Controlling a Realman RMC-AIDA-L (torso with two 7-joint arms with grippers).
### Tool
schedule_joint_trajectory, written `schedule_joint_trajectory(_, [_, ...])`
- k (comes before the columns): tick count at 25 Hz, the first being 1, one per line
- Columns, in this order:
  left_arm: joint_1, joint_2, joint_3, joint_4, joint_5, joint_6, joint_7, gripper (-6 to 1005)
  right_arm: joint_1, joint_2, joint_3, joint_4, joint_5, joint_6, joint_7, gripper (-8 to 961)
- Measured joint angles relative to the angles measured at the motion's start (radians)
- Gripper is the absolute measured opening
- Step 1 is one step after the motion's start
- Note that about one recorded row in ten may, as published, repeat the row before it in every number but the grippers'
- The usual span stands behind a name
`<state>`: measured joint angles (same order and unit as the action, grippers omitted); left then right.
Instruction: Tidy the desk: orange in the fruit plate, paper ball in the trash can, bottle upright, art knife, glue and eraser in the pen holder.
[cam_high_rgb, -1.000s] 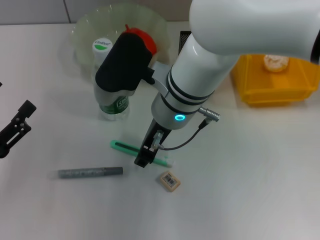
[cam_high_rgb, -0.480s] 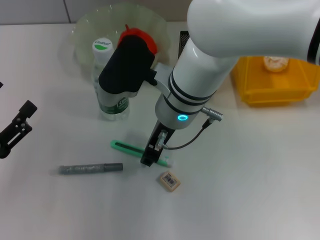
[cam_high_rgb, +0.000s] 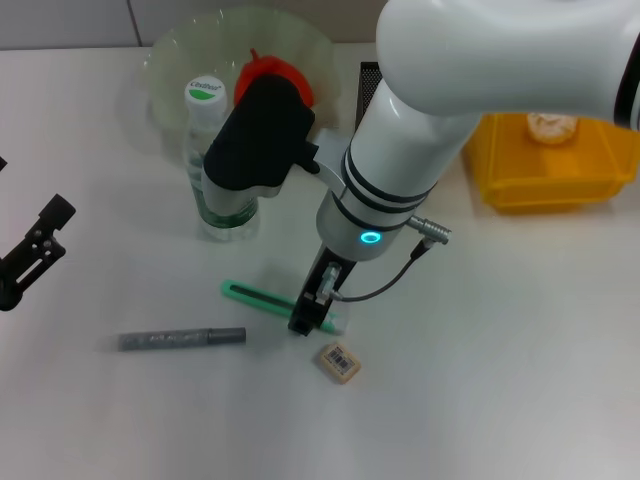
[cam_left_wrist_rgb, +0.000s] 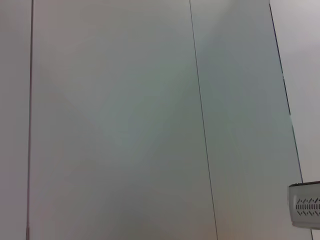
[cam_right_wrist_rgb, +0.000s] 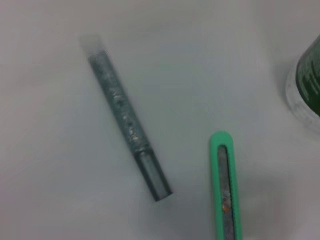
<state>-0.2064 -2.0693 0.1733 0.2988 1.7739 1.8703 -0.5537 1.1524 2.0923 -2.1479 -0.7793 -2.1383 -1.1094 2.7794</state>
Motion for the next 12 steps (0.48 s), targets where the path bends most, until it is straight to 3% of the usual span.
schedule_joint_trajectory(12, [0.003,0.0,-0.004,0.0,-0.001,-0.001,0.0,799,-0.003,0.0,-0.026,-0.017,0.003,-0.003,-0.002,388])
